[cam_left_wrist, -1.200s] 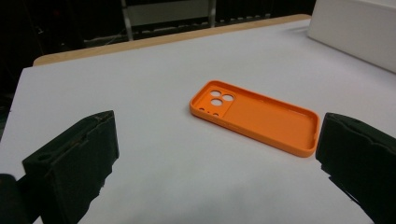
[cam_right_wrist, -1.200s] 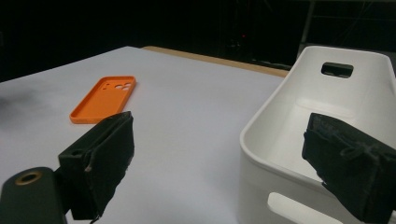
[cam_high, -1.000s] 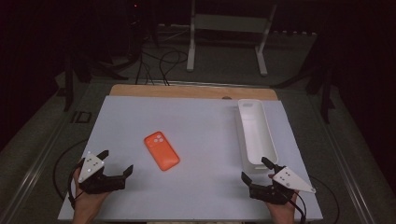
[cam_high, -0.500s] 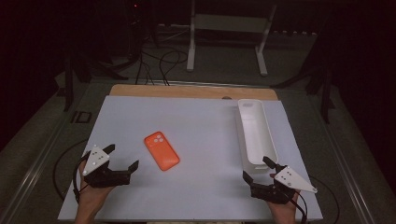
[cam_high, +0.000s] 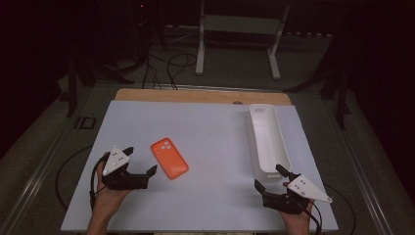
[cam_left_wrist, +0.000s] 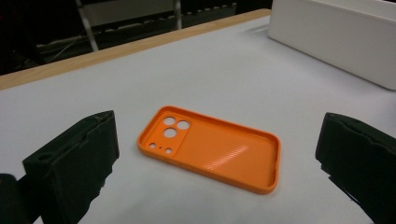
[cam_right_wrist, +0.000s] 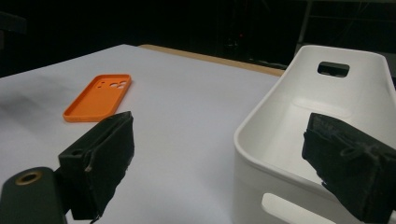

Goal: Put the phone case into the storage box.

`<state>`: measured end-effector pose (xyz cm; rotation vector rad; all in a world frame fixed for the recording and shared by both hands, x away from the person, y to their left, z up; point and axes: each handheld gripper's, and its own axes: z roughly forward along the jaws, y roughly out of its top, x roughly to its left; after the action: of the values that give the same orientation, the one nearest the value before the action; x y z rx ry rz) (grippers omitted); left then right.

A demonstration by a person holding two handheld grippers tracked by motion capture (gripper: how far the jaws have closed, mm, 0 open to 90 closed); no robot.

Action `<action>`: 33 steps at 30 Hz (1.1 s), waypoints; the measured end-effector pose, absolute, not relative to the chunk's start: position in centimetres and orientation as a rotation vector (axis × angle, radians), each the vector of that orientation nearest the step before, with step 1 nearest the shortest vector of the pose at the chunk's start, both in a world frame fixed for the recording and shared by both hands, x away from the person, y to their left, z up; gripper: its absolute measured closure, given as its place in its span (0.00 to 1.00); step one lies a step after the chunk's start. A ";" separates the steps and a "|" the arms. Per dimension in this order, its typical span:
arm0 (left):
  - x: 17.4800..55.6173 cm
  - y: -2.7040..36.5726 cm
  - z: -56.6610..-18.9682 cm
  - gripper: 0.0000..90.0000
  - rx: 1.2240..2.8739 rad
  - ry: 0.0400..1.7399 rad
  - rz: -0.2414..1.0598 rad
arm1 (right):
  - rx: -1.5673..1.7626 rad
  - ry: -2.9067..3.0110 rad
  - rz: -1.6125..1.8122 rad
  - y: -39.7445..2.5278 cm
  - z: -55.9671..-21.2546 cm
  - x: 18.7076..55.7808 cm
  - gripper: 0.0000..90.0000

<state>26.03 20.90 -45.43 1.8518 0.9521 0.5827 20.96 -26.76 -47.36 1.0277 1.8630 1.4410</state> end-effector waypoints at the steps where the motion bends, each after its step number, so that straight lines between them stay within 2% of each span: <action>1: 26.0 20.9 -45.4 0.00 1.852 0.952 0.583 | 1.028 1.863 1.441 -26.8 -47.4 21.0 0.10; 33: 28.7 18.4 -47.3 0.03 1.894 0.946 0.491 | 1.038 1.850 1.432 -26.9 -47.5 20.9 0.10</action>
<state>28.68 18.38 -47.32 1.8944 0.9462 0.4910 20.95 -26.85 -47.47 1.0384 1.8499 1.4316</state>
